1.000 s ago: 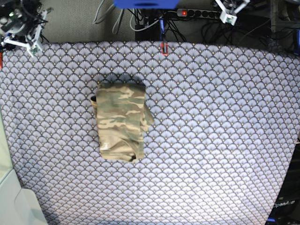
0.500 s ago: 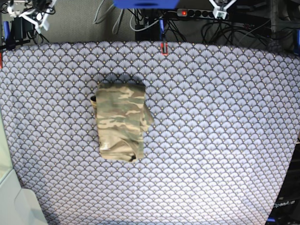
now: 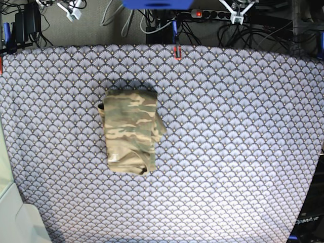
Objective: Fold the T-shirt properly
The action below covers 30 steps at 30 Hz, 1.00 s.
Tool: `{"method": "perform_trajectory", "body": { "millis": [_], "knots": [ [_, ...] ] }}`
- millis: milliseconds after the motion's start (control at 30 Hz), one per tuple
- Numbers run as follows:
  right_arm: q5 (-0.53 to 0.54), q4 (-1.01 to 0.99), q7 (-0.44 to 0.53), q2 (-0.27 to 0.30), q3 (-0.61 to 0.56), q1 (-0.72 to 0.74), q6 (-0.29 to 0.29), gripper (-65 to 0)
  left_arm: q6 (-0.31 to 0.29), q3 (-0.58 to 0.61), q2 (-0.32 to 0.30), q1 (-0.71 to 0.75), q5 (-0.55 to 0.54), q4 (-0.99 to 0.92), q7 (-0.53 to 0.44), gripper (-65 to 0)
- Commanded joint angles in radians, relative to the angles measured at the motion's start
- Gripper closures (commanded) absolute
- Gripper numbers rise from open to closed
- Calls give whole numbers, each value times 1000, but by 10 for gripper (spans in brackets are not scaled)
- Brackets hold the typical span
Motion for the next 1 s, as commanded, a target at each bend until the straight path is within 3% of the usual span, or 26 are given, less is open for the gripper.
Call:
{"method": "perform_trajectory", "body": {
  "millis": [0,67,133,233,367,567,967],
  "knots": [
    [-1,-36,39,6,-18,5,-81,-56,-5,2,16,0,50,-62,-56,-6],
    [-1,-101,114,-15,-49,31,-213,-57,-5,-6,43,-49,144,-199,-173,-6],
    [-1,-148,169,-35,-64,50,-337,-58,-4,-8,71,-112,164,-337,-234,-6],
    [1,-155,194,-92,-61,62,-481,-58,-4,-8,103,-186,110,-423,-205,-6],
    [5,-155,209,-163,-60,62,-623,-58,-4,-8,123,-222,24,-418,-137,-6],
    [5,-155,243,-225,-46,71,-639,-58,-2,-8,129,-241,-31,-427,-134,-6],
    [5,-155,243,-224,12,90,-636,-58,-2,-8,155,-264,-34,-430,-140,-6]
  ]
}}
